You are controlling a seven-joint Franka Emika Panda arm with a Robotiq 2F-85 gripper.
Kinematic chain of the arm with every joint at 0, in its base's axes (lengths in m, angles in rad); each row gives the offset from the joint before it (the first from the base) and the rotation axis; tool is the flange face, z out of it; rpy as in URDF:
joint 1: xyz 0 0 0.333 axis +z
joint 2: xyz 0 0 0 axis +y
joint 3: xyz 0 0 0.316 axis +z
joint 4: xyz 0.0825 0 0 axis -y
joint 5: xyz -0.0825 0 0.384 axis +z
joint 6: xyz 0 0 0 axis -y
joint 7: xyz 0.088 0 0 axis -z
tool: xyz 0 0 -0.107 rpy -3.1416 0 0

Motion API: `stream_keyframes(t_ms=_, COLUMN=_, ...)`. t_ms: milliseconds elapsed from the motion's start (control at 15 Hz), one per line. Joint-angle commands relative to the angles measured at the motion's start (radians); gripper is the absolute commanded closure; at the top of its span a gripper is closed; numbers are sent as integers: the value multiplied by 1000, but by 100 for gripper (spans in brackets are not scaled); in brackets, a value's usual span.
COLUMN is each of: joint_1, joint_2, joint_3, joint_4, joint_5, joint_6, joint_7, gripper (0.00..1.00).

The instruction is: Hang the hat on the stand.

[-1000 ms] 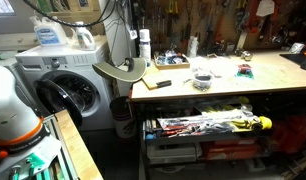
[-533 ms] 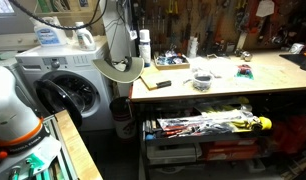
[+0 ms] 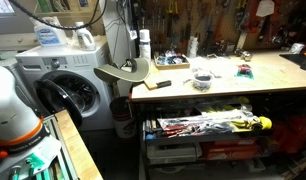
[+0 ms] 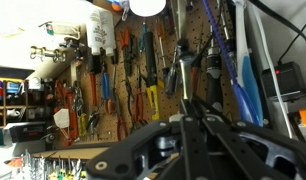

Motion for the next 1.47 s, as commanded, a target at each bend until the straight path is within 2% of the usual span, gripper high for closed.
stream_keyframes(t_ms=0, joint_1=2, joint_2=17, joint_3=-3, joint_4=20, joint_5=-58, joint_6=7, joint_7=65, gripper=99)
stream_keyframes(t_ms=667, joint_1=-41, joint_2=58, joint_3=44, joint_4=82, joint_5=-175, joint_6=19, joint_7=155, gripper=99)
stream_keyframes(t_ms=1067, joint_1=-147, joint_2=80, joint_3=142, joint_4=120, joint_5=-207, joint_6=22, joint_7=207, gripper=99)
stream_keyframes(t_ms=1400, joint_1=-171, joint_2=105, joint_3=181, joint_4=149, joint_5=-242, joint_6=26, joint_7=168, gripper=99)
